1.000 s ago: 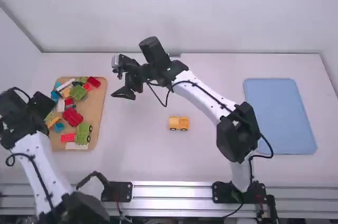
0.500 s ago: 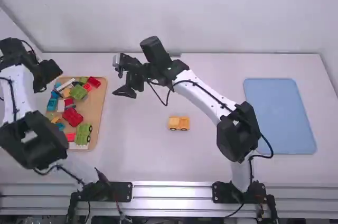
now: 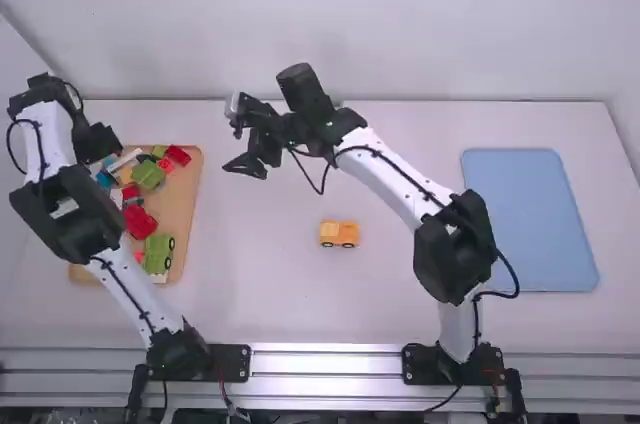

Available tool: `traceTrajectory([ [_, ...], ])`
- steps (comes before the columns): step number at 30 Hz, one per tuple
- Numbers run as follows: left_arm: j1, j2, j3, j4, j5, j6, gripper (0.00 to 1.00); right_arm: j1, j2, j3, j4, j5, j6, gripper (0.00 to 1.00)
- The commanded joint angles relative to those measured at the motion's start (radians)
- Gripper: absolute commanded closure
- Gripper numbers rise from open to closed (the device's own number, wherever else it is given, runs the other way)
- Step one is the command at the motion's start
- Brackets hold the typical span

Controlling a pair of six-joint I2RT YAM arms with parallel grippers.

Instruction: Assemble lego blocks to make yellow taxi

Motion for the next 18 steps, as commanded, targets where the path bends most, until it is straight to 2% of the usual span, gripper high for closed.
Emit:
traceTrajectory([
  [1,0.004,0.003,-0.035,0.018,0.038,0.089,0.3,0.001,0.016,0.03,-0.002,0.04,0.005,0.02],
  [3,0.004,0.003,-0.057,0.042,0.036,0.085,0.36,0.002,0.016,0.03,-0.002,0.061,0.007,0.01],
  [11,-0.008,0.003,-0.227,0.222,0.079,0.04,0.33,0.008,0.016,0.029,-0.012,0.063,0.006,0.01],
  [14,-0.001,0.003,-0.266,0.261,0.038,-0.025,0.42,0.007,0.016,0.029,-0.016,0.063,0.002,0.02],
  [18,-0.003,0.003,-0.319,0.341,0.039,-0.046,0.41,0.0,0.016,0.029,-0.028,0.064,0.003,0.01],
])
